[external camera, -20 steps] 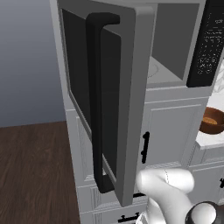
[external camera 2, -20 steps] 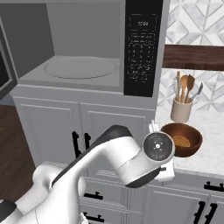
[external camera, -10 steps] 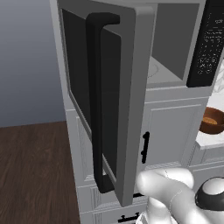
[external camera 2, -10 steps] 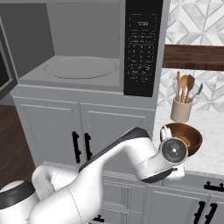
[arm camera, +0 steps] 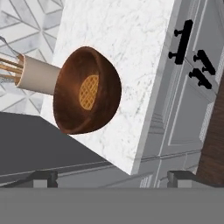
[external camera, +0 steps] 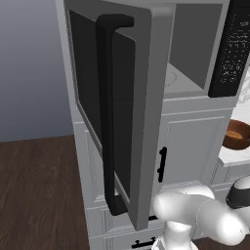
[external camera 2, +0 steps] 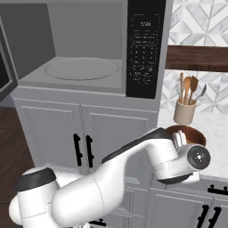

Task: Open the microwave, place the bowl with waffle inside the microwave, then close the microwave door and turn it on.

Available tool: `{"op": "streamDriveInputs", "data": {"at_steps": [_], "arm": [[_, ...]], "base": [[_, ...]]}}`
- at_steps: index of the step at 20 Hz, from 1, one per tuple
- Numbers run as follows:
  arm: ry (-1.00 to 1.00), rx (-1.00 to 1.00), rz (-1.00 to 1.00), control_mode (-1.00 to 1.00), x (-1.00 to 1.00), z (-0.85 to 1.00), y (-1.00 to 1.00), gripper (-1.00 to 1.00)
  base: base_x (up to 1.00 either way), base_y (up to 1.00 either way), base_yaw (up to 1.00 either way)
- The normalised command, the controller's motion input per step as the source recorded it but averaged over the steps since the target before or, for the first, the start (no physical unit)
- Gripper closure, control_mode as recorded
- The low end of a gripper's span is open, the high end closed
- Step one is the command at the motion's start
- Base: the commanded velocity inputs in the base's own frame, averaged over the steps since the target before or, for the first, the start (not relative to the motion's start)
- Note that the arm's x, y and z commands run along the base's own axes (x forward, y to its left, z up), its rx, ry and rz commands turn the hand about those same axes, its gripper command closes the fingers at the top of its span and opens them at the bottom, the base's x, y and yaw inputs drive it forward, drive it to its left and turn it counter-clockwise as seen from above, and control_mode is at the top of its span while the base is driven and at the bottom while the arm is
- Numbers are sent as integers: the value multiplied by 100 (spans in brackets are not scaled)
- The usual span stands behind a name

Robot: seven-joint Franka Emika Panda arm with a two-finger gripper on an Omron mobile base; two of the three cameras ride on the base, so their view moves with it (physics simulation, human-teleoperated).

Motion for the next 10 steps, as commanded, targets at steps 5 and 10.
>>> {"op": "streamDriveInputs", "data": {"at_steps": [5, 10], "arm": [[0, 5, 5, -100, 20, -13, -9, -100], [1, 2, 1, -100, 20, -9, -1, -100]], "base": [[0, 0, 0], [0, 0, 0]]}}
